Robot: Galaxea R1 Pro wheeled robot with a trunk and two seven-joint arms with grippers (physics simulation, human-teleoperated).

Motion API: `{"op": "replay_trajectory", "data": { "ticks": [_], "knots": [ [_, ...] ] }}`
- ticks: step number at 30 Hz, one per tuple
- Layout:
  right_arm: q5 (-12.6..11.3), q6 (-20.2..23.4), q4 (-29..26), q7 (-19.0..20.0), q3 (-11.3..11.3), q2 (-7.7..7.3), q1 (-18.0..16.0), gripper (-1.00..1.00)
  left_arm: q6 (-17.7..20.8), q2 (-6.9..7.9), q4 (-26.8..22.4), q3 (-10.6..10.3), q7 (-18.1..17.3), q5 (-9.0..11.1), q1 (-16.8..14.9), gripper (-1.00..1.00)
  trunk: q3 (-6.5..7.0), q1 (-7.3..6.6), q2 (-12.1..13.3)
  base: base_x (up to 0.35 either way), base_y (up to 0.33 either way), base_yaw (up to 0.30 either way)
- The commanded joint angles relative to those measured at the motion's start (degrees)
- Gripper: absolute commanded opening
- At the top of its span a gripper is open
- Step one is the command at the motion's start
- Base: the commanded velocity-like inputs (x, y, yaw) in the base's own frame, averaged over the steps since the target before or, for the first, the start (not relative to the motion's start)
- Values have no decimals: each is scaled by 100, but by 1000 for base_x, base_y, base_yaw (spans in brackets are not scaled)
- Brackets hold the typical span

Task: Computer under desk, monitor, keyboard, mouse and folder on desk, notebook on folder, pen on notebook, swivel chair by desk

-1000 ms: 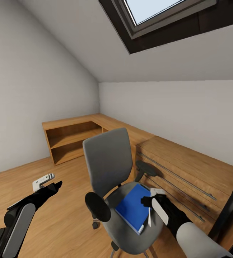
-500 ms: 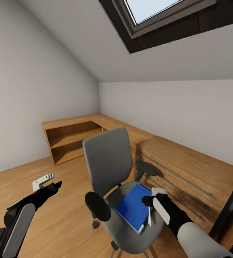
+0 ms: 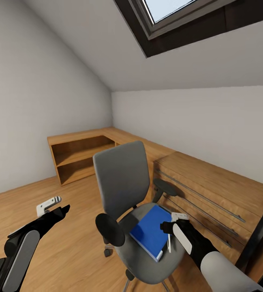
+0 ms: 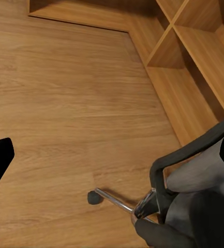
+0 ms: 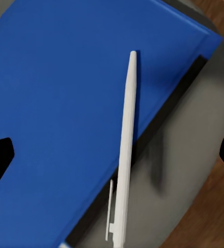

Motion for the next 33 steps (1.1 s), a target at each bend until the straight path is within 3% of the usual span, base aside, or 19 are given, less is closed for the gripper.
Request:
{"op": "replay_trajectory", "data": {
  "ticks": [1, 9, 24, 33],
  "knots": [
    [-60, 16, -11, -54, 45, -9, -5, 100, 17, 1, -7, -1, 51, 61, -4, 100, -6, 0, -3, 0, 0, 0],
    [-60, 16, -10, -54, 45, -9, -5, 100, 17, 1, -7, -1, 56, 61, -4, 100, -114, 131, -244, 0, 0, 0],
    [-60, 16, -8, -54, 45, -8, -5, 100, 17, 0, -7, -1, 59, 59, -4, 100, -168, 197, -364, 0, 0, 0],
    [-60, 16, -2, -54, 45, -2, -5, 100, 17, 0, -7, -1, 59, 58, -4, 100, -330, 395, -725, 0, 0, 0]
  ]
}}
